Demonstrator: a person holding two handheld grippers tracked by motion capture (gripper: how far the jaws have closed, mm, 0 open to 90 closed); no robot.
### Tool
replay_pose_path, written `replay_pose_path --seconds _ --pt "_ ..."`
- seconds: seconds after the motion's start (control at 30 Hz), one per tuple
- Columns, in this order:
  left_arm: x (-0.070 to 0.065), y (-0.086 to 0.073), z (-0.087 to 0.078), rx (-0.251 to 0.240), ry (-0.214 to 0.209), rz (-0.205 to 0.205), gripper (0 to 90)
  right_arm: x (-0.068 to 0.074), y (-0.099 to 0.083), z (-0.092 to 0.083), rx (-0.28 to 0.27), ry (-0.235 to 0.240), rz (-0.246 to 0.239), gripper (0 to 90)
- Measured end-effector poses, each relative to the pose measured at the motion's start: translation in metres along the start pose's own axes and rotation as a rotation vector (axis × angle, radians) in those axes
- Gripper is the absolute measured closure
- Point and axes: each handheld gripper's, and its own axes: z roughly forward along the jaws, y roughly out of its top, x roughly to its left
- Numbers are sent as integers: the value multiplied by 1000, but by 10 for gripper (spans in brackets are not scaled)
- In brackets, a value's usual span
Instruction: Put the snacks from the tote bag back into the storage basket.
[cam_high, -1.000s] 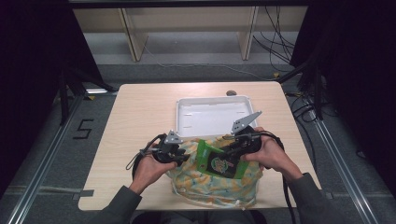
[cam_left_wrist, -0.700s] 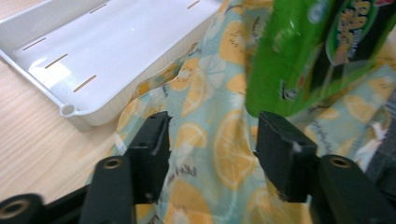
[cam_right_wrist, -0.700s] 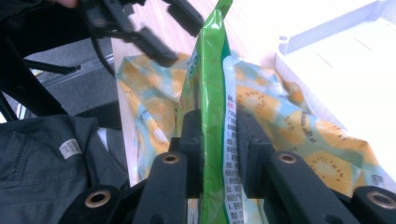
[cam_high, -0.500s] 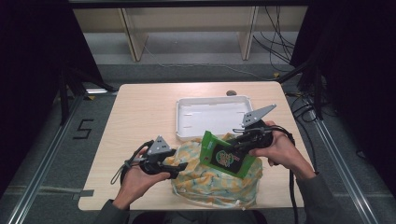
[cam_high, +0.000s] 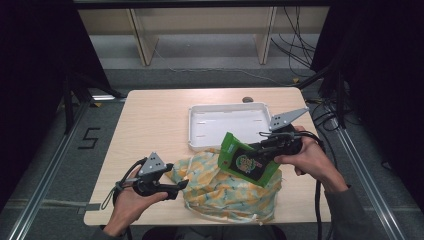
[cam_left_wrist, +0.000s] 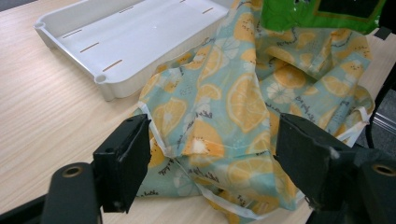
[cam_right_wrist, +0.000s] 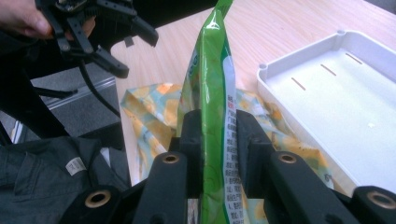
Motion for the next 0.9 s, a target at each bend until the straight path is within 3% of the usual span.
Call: replay_pose_path --seconds 0.03,0.13,0.2,0.23,0.27,0.37,0.43,0.47,0.53,0.57,0.6,0.63,0.7,0.73,0.77,0.8,0.87,0.9 --pt "0 -1 -1 3 -2 14 261 -1 0 1 -21 -6 -8 757" --pt "-2 -4 -5 0 14 33 259 -1 2 -2 -12 -6 8 757" --pt "-2 -6 -8 1 22 26 247 -3 2 -2 -30 -10 -3 757" --pt "-3 -8 -7 -17 24 8 244 -2 2 -4 -20 -4 19 756" --pt "-4 -9 -8 -17 27 -7 244 -3 3 -4 -20 -8 11 757" --pt "-7 -15 -10 -24 40 -21 244 -4 3 -5 -31 -6 25 757" --pt "-9 -19 -11 -20 29 -5 243 -5 4 -6 -30 -8 34 757" --pt "-11 -21 -11 -26 21 -22 238 -6 4 -6 -39 -9 20 757" --pt "-12 -22 -16 -24 33 -9 224 -6 5 -8 -41 -7 40 757" --pt "-13 -23 -16 -40 32 -32 222 -9 6 -10 -52 -12 25 757" --pt "-12 -23 -18 -35 30 -16 218 -9 6 -10 -58 -15 33 757" --pt "-13 -24 -19 -43 36 -30 217 -9 6 -11 -64 -14 48 757" --pt "-12 -26 -20 -48 34 -29 217 -12 7 -14 -79 -21 34 757" --pt "-11 -27 -21 -35 37 -21 217 -11 7 -15 -81 -10 54 757" --pt "-12 -29 -20 -43 40 -44 217 -12 7 -16 -74 -17 56 757" --pt "-11 -31 -20 -22 42 -31 217 -14 8 -16 -97 -29 46 757" --pt "-10 -33 -20 -12 39 -22 217 -16 9 -18 -92 -29 58 757" --pt "-11 -34 -19 -25 38 -40 217 -17 9 -18 -95 -23 61 757"
